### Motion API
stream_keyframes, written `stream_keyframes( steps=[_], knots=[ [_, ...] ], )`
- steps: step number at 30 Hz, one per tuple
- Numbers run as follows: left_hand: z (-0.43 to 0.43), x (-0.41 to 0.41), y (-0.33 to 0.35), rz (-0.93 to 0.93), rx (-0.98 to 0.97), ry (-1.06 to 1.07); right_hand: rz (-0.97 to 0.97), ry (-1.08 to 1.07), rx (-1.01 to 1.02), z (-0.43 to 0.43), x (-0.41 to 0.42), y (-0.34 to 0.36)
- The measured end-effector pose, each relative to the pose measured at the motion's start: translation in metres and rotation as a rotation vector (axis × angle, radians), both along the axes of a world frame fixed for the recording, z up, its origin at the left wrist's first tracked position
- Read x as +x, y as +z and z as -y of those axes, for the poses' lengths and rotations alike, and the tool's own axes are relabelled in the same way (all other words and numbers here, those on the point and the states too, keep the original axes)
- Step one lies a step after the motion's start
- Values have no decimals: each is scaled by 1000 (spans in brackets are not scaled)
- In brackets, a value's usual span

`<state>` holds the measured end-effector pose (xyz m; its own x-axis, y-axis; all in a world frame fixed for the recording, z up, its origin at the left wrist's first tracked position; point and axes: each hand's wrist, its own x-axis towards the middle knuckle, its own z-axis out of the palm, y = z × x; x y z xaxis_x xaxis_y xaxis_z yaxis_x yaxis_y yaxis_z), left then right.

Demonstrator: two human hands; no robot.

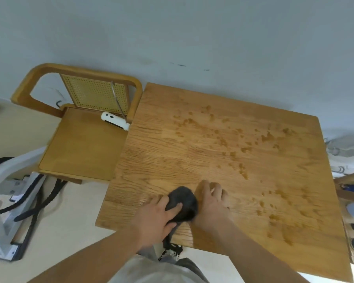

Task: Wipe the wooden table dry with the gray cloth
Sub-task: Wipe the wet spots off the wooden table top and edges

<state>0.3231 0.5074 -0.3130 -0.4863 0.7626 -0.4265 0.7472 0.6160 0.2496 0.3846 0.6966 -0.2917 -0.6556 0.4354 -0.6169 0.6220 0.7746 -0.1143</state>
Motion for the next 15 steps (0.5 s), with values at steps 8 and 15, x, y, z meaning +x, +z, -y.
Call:
stream_keyframes(
  steps=[8, 15],
  knots=[
    [28, -81, -11, -97, -98, 620, -5, 161, -53, -1, -77, 3],
    [43, -124, -15, -84, 27, 81, 8, 123, 2, 1, -133, 0]
  ],
)
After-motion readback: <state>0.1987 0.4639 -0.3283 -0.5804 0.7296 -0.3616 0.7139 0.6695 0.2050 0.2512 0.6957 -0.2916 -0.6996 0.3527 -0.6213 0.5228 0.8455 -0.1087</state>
